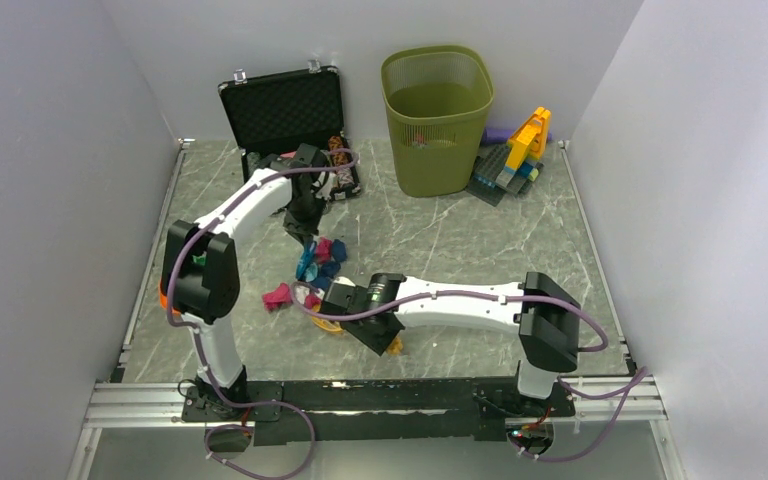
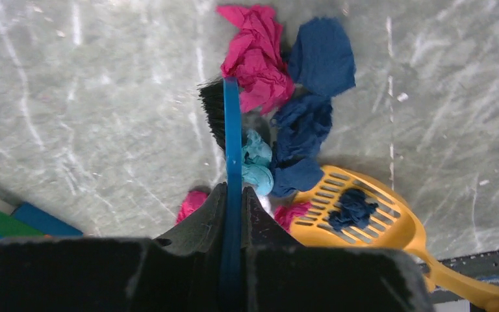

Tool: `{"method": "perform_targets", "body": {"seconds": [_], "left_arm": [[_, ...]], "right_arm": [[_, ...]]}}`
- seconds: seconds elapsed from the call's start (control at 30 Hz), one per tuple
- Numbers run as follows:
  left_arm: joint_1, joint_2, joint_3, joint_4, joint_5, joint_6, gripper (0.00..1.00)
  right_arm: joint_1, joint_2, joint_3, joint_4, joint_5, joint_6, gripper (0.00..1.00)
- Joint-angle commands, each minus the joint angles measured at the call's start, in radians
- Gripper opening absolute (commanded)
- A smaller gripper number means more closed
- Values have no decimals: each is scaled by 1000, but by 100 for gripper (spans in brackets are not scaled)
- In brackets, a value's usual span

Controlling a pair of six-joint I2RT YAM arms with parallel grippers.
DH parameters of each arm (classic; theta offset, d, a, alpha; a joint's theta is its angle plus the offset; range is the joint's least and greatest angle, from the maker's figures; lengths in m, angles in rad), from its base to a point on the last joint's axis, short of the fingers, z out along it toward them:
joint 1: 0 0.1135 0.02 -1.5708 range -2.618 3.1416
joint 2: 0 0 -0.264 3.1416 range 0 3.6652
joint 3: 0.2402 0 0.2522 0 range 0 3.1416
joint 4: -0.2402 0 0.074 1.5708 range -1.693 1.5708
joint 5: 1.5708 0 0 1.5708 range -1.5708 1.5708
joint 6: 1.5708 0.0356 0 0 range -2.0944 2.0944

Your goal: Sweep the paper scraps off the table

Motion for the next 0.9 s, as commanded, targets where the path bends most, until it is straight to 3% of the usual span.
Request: {"method": "perform_targets", "body": {"seconds": [0.0,0.4,0.7,0.87], "left_arm": [[-55,-85,-76,-3,112,0,0],[-145,-258,-201,12,188,-49,0],[-148,-351,-146,-71,114,-63,0],[-147,-386,-109,-96,82,-87,0]], "right_arm": [[-27,10,44,-5,-15,-13,0],[-41,-32,-53,113,11,-34,0],[-39,-102,-135,161,49,-20,0],[-20,-147,-184,198,145,4,0]]}}
